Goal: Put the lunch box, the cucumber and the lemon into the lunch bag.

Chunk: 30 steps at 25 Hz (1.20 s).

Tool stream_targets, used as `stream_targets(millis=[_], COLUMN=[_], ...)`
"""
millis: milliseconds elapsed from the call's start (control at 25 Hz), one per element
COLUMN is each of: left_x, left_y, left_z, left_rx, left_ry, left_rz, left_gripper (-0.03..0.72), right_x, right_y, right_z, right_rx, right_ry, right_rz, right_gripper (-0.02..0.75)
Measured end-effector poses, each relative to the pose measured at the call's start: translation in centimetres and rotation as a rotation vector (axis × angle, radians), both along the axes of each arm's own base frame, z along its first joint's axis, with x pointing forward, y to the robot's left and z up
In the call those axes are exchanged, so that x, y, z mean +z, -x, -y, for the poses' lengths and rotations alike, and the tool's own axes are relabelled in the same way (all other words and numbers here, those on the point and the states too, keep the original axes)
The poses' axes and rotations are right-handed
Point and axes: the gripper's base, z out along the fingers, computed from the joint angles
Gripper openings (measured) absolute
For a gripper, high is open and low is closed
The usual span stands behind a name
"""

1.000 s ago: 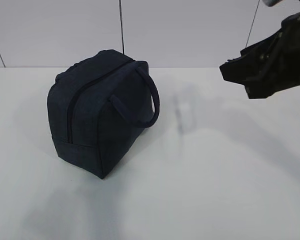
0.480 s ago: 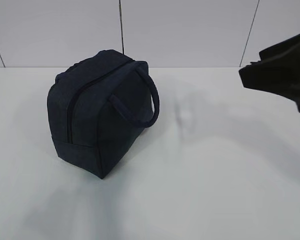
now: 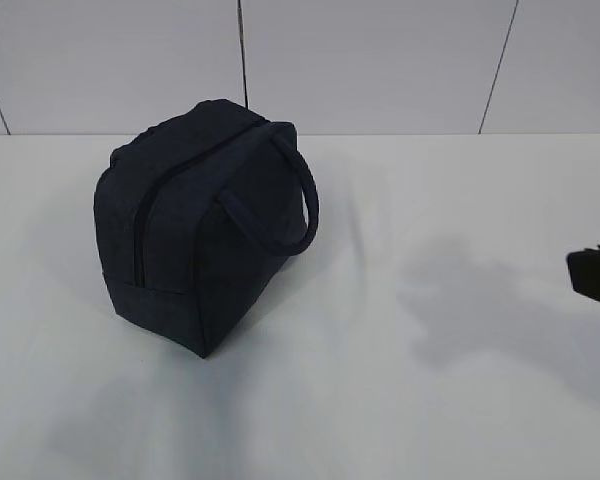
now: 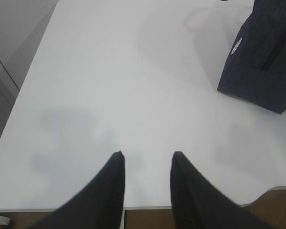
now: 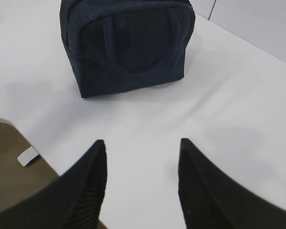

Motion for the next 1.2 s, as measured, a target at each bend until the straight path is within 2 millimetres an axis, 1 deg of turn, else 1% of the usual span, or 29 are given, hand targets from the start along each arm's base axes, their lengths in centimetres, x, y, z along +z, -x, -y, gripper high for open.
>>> stream_targets(millis=[120,280,480,640,840,1040,1200], left_x=[0.0,0.0,0.0,0.0,0.0,0.0,0.0], left_y=[0.0,0.0,0.0,0.0,0.0,0.0,0.0], left_z=[0.0,0.0,0.0,0.0,0.0,0.0,0.0], left_rx=[0.000,0.000,0.000,0.000,0.000,0.000,0.000], left_ry=[0.000,0.000,0.000,0.000,0.000,0.000,0.000], left_rz=[0.000,0.000,0.000,0.000,0.000,0.000,0.000], left_gripper=[0.235,0.235,0.235,0.235,0.235,0.235,0.235], right_x=[-0.3,0.0,-0.4,-1.5,-3.6,-4.1,-4.0], right_y=[1.3,2.9,5.5,7.4,9.2,10.7,11.0], right_z=[0.8,2.2,3.9,4.8,5.7,6.5,6.7], right_rx=[-0.037,-0.108,-0.187,-0.193,-0.191,-0.196,-0.202], right_ry=[-0.021,-0.052,-0.084,-0.085,-0.096,-0.114,-0.119], right_rz=[0.020,0.075,0.059,0.057,0.087,0.153,0.180], right_gripper=[0.366,0.366,0.366,0.366,0.366,0.366,0.366])
